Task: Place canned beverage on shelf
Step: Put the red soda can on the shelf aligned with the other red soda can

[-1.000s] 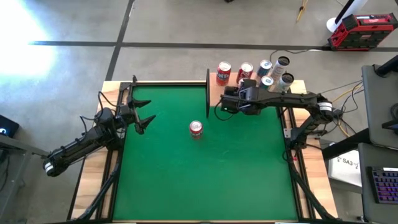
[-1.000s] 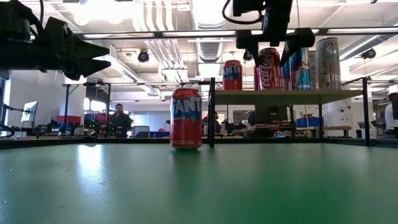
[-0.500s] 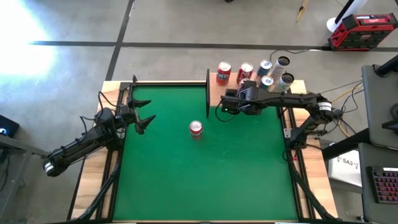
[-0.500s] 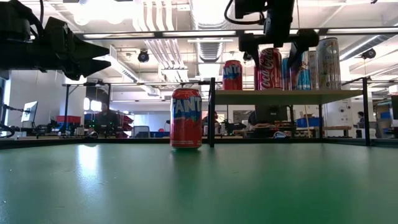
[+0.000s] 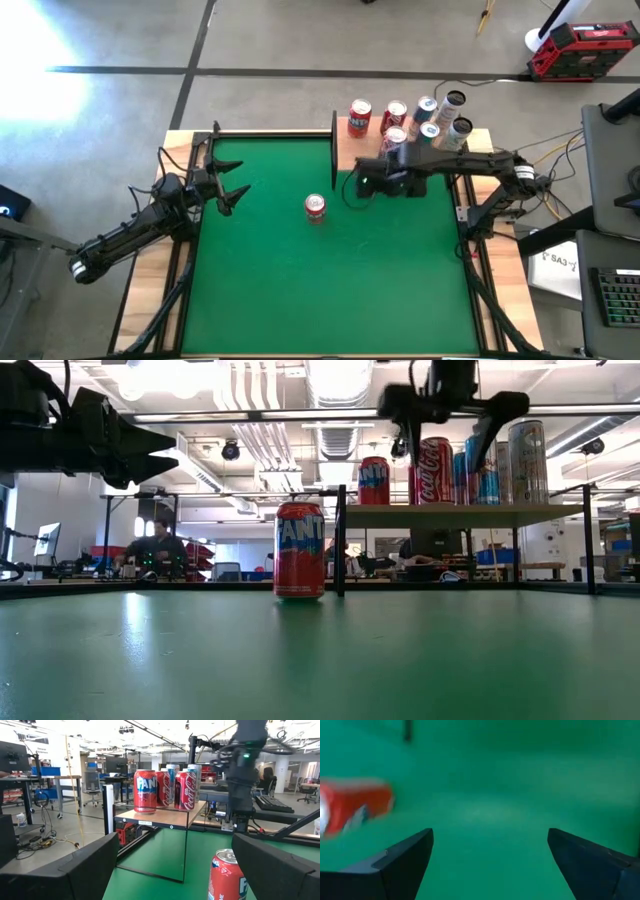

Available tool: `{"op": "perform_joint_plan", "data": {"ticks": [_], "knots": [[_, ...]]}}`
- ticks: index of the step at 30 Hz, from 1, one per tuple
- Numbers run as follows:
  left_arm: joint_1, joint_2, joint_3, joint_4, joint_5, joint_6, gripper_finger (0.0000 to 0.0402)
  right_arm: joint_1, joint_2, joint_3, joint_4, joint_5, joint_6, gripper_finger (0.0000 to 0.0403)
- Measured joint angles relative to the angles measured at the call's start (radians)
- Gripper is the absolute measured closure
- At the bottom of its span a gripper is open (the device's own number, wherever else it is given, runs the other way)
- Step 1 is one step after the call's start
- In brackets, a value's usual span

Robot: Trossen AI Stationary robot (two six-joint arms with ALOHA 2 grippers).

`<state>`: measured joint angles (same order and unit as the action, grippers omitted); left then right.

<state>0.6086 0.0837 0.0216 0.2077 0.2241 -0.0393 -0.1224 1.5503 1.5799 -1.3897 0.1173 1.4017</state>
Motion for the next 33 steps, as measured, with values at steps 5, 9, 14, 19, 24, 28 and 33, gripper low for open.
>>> {"op": "perform_joint_plan", "data": {"ticks": [5, 9, 14, 19, 24, 28, 33], "knots": [[0.000, 0.000, 0.000, 0.000, 0.000, 0.000, 0.0029, 0.117, 0.065, 0.005, 0.142, 0.054, 0.071, 0.0019], [0.000, 0.000, 0.000, 0.000, 0.000, 0.000, 0.0029, 0.170, 0.123, 0.055, 0.208, 0.131, -0.014, 0.0019], [0.000, 0.000, 0.000, 0.000, 0.000, 0.000, 0.0029, 0.191, 0.200, 0.122, 0.305, 0.217, -0.185, 0.0019], [0.000, 0.000, 0.000, 0.000, 0.000, 0.000, 0.0029, 0.190, 0.279, 0.187, 0.392, 0.249, -0.334, 0.0019], [0.000, 0.000, 0.000, 0.000, 0.000, 0.000, 0.0029, 0.190, 0.350, 0.238, 0.462, 0.272, -0.456, 0.0019], [0.000, 0.000, 0.000, 0.000, 0.000, 0.000, 0.0029, 0.190, 0.425, 0.314, 0.450, 0.277, -0.432, 0.0019], [0.000, 0.000, 0.000, 0.000, 0.000, 0.000, 0.0029, 0.176, 0.521, 0.437, 0.370, 0.276, -0.444, 0.0019]]}}
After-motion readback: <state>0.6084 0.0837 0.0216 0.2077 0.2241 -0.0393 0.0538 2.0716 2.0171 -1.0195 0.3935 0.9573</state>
